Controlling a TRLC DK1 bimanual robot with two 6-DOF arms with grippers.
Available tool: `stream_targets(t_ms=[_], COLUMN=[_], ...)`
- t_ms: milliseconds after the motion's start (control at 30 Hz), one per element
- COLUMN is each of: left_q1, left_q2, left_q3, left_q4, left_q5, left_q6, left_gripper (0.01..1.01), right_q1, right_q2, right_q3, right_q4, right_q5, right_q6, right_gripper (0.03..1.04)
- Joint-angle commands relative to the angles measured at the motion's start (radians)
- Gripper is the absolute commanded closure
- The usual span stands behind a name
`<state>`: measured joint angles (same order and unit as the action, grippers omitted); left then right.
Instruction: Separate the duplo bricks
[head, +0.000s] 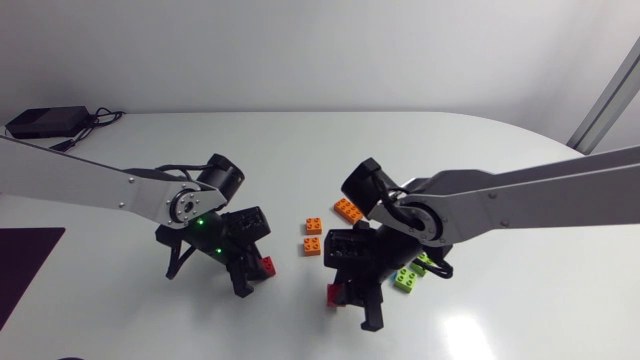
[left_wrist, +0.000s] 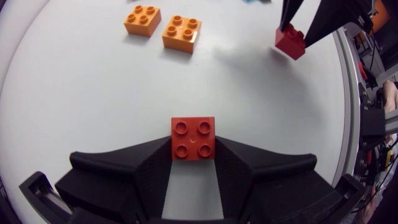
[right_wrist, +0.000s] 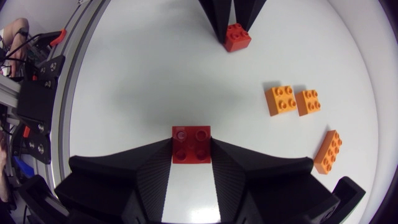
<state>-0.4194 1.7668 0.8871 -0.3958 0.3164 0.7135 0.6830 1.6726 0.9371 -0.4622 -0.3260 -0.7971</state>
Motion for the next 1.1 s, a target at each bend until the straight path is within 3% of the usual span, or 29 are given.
stream_targets(t_ms=[0, 400, 767, 833, 1000, 1067], left_q1=[-0.019, -0.131, -0.157, -0.157, -0.159, -0.157], left_q2=[-0.041, -0.059, -0.052, -0.052, -0.053, -0.059], left_q3=[-0.033, -0.056, -0.085, -0.082, -0.088, -0.088], left_q4=[-0.009, -0.011, -0.008, -0.008, -0.008, -0.008], left_q5=[0.026, 0.066, 0.085, 0.085, 0.084, 0.084], left_q6=[0.015, -0.029, -0.028, -0.028, -0.025, -0.025], left_gripper=[0.73, 0.728, 0.721, 0.651, 0.369, 0.277], right_q1=[0.016, 0.067, 0.087, 0.087, 0.087, 0.087], right_q2=[0.038, 0.133, 0.173, 0.177, 0.185, 0.182], right_q3=[0.039, 0.117, 0.137, 0.137, 0.117, 0.114], right_q4=[0.007, 0.039, 0.048, 0.048, 0.059, 0.06], right_q5=[-0.002, -0.004, -0.016, -0.016, -0.016, -0.016], right_q6=[0.027, 0.081, 0.101, 0.101, 0.101, 0.102], right_gripper=[0.87, 0.87, 0.86, 0.86, 0.64, 0.6])
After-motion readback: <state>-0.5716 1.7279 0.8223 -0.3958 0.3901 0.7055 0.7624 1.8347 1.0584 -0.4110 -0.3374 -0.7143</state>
